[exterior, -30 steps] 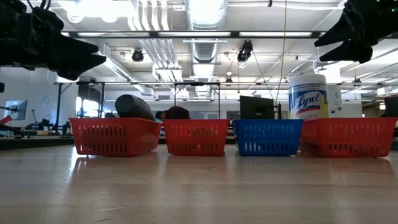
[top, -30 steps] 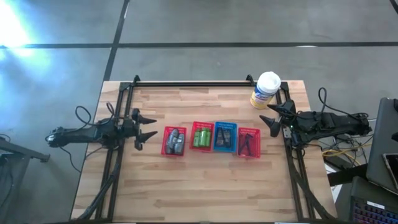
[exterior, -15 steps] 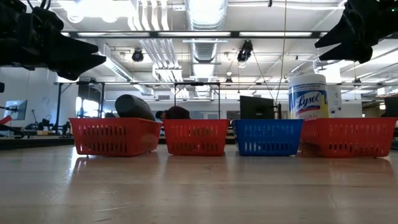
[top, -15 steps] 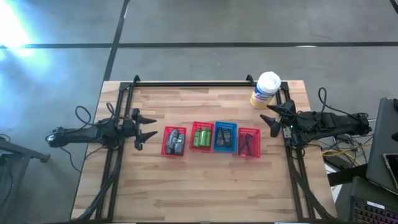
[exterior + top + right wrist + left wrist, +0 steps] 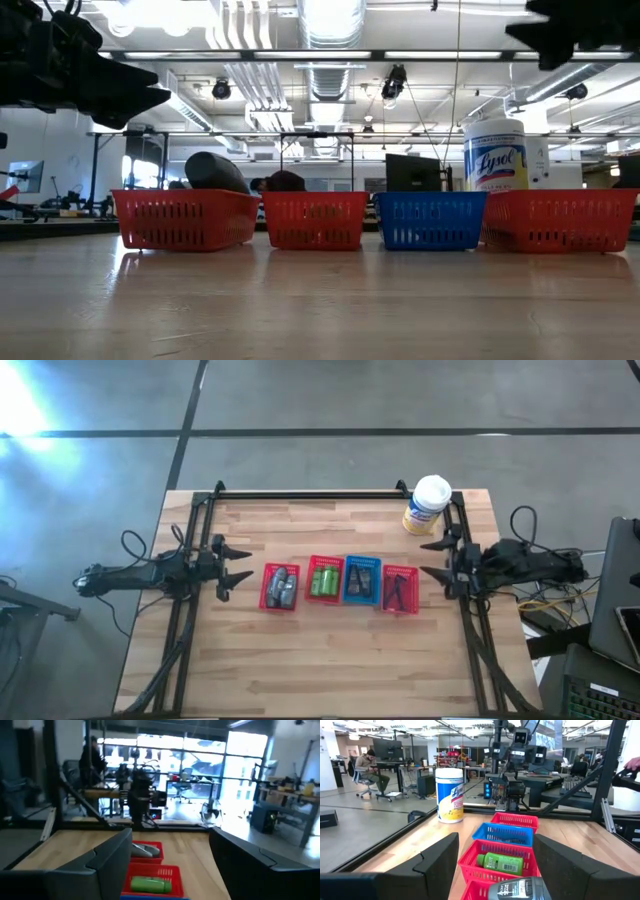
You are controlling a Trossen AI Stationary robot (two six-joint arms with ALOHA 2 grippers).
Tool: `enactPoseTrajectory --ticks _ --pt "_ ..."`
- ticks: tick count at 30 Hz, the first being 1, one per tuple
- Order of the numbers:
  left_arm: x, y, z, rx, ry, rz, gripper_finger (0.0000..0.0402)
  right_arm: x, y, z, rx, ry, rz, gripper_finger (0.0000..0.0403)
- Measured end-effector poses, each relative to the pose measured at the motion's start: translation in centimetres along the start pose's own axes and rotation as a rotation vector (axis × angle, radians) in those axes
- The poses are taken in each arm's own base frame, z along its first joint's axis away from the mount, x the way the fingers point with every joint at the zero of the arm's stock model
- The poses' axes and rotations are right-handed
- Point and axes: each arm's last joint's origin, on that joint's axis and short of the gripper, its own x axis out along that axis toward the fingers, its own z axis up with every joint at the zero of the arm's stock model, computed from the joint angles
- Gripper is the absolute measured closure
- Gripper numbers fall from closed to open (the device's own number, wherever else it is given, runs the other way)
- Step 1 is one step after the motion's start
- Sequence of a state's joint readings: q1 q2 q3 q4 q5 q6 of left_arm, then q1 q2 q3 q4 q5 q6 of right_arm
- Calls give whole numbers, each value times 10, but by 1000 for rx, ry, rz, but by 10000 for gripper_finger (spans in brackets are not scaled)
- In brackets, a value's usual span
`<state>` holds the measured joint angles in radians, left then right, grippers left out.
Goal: Pick & Place Travel size toiletries
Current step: Return to Home Position
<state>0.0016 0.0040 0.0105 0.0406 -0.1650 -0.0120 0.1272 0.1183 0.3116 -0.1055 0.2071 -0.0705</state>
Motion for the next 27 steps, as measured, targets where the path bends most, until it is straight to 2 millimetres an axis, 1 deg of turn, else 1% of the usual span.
enactPoseTrajectory --ticks 6,10,12,15,20,24,27 --pt "0 0 0 0 0 0 142 3 -1 -38 77 -44 -34 157" --pt "0 0 0 0 0 0 142 7 -1 -63 71 -54 21 167" --pt "0 0 0 0 0 0 142 8 -1 -72 92 -45 51 171" --pt "0 0 0 0 0 0 142 9 -1 -77 137 14 70 176" --pt "0 0 0 0 0 1 142 8 -1 -82 135 65 70 178" --pt "0 0 0 0 0 0 142 9 0 -85 108 92 70 167" --pt "0 0 0 0 -1 1 142 10 0 -86 122 112 70 156"
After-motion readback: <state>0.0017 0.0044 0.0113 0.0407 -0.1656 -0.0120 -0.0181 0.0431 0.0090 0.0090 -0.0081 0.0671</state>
